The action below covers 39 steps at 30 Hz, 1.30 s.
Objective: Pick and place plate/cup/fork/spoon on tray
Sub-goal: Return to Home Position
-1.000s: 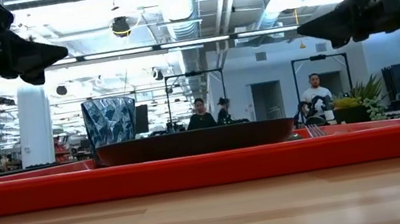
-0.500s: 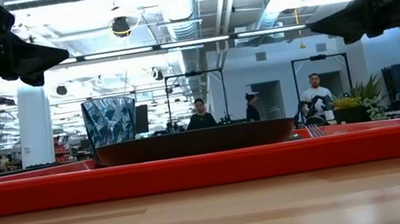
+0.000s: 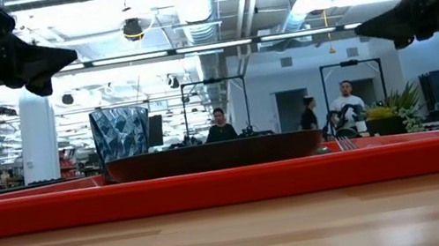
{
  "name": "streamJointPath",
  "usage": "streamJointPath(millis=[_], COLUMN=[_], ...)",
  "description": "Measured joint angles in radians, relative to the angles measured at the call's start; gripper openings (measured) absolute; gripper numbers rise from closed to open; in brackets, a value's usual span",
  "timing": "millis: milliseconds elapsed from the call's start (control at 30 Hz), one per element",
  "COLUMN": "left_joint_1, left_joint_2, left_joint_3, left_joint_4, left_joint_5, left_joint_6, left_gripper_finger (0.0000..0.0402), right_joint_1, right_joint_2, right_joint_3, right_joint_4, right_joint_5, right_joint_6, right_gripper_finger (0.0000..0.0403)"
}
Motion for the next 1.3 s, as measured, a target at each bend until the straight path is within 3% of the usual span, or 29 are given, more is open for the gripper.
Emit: streamJointPath(millis=[267, 567, 867, 1300], left_joint_1=[0.000, 0.000, 0.000, -0.001], left_joint_2=[0.008, 0.007, 0.007, 0.014], left_joint_3=[-0.001, -0.002, -0.003, -0.004], left_joint_4=[-0.052, -0.016, -0.011, -0.025], left_joint_5=[0.004, -0.003, -0.127, -0.111], left_joint_6=[-0.012, -0.034, -0.078, -0.065], left_gripper_finger=[0.0000, 0.0000, 0.0000, 0.0000], right_joint_1=[-0.088, -0.100, -0.100, -0.100], right_joint_2=[-0.002, 0.000, 0.003, 0.003], right_joint_3=[0.000, 0.000, -0.001, -0.001], right_joint_4=[-0.011, -0.016, -0.009, -0.004], right_joint_5=[-0.021, -0.012, -0.010, -0.010], right_joint_6=[0.039, 0.070, 0.069, 0.066], right_gripper_finger=[0.0005, 0.0029, 0.0037, 0.0038])
